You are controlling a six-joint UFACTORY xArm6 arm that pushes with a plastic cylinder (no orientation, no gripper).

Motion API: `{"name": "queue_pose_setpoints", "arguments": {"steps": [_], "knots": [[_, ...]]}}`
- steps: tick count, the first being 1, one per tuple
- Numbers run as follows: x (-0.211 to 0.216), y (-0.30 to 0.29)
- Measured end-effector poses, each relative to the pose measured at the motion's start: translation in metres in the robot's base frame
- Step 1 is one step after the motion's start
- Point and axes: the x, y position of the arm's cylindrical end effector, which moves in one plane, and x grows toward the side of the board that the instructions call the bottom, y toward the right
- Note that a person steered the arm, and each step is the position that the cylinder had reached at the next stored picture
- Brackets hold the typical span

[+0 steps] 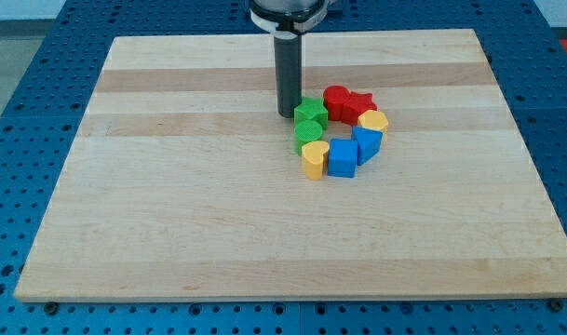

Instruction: Point your arm at blue triangle

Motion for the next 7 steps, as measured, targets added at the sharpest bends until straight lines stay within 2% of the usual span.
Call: {"name": "queue_pose_setpoints", "arguments": {"steps": [1,3,4,5,6,7], "knots": [[0.0,-0.004],[0.002,-0.08],[0.045,-0.097],[0.102,-0.096],[0.137,-0.064],[0.149,-0.011]]}}
